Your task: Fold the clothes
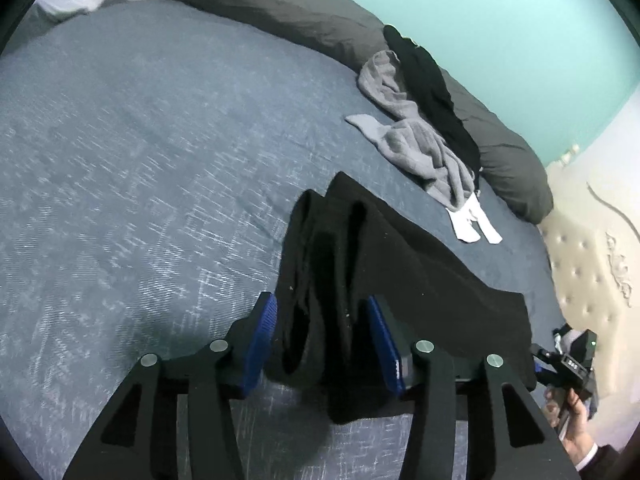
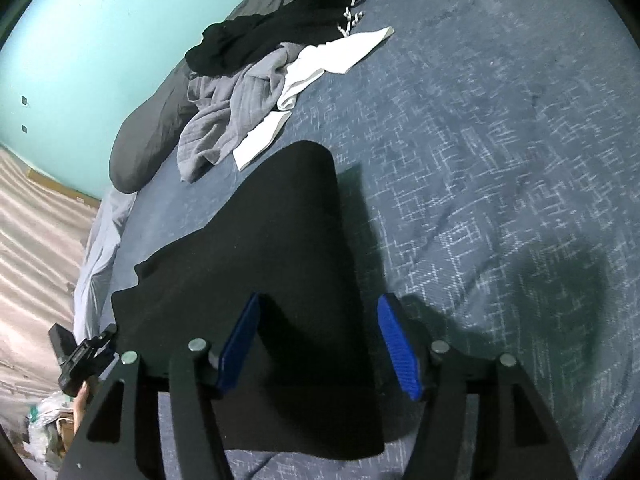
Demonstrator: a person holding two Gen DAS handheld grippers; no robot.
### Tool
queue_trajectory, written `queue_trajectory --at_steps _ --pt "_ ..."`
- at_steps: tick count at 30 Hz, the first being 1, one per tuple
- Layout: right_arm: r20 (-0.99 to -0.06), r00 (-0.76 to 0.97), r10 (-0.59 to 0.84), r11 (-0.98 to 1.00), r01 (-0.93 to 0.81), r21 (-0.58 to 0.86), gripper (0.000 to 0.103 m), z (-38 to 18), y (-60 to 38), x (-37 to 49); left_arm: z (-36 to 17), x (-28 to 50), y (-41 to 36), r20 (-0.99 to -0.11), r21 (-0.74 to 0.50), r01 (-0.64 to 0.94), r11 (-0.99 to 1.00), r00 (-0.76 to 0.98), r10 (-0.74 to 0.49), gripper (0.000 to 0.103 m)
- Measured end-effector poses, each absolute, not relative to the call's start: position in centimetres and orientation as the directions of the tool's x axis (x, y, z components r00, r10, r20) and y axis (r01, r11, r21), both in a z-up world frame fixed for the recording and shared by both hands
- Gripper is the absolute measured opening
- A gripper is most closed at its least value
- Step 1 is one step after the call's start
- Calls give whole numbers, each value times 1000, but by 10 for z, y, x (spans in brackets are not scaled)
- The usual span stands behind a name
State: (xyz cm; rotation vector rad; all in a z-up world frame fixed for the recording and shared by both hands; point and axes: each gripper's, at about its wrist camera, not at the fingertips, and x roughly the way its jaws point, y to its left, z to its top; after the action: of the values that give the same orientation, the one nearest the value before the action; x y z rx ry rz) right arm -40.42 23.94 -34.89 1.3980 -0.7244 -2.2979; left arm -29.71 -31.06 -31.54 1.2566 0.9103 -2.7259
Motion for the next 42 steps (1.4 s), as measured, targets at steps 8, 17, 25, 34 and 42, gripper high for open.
queue_trajectory --at_steps 8,17,25,34,42 --pt "-694 -439 -571 -786 48 616 63 -355 234 -413 -343 -309 -315 -690 -587 242 -772 -649 322 65" --pt "-701 -414 -581 -783 49 620 63 -362 227 -421 -354 -322 -313 -690 -601 240 -762 -637 343 74" --pt "-716 -411 -564 -801 60 596 64 -365 217 -425 -344 -319 -304 -699 -563 238 -791 -649 302 52" --pt "-708 -409 -576 -793 71 605 55 -364 216 -424 -348 -325 -307 -704 -565 237 -790 -637 313 55" --pt "-708 -418 -570 -801 89 592 50 -361 214 -423 -347 -329 -299 -727 -518 241 -821 -630 273 56"
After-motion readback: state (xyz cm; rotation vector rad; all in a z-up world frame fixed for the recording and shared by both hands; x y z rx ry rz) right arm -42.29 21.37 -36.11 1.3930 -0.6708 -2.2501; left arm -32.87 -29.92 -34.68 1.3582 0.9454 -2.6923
